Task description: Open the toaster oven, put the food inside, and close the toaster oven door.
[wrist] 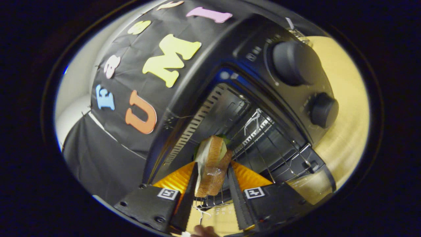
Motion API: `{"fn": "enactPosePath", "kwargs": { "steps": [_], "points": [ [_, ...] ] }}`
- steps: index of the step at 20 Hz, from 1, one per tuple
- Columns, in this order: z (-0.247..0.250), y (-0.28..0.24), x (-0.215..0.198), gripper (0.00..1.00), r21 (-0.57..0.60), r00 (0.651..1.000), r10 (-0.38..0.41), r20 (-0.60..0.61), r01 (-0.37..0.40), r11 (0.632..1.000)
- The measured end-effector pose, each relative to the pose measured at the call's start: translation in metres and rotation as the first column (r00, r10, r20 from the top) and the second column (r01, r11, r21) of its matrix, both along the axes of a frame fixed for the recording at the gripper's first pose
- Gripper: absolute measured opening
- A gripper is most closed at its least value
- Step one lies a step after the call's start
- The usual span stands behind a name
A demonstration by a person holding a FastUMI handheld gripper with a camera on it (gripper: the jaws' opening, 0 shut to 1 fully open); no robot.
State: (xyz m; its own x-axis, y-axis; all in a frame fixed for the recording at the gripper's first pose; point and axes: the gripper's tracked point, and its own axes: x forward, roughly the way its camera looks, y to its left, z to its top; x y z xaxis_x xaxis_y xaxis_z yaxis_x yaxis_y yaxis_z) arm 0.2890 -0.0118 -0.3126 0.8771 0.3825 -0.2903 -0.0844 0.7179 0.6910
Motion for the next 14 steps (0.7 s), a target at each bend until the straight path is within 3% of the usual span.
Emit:
{"fn": "enactPosePath", "kwargs": {
  "steps": [1, 3, 6, 10, 14],
  "points": [
    [-0.002, -0.006, 0.001, 0.74, -0.091, 0.999, -0.008, 0.044, 0.012, 0.996],
    [0.000, -0.027, 0.000, 1.00, -0.326, 0.991, -0.024, 0.133, 0.066, 0.943],
    [0.017, -0.025, -0.018, 1.00, -0.457, 0.975, 0.055, 0.216, 0.051, 0.888],
    [0.007, -0.031, -0.059, 1.00, -0.572, 0.984, 0.084, 0.157, 0.022, 0.820],
    [0.000, -0.037, -0.096, 1.00, -0.577, 0.985, 0.049, 0.166, 0.056, 0.815]
  ]
}}
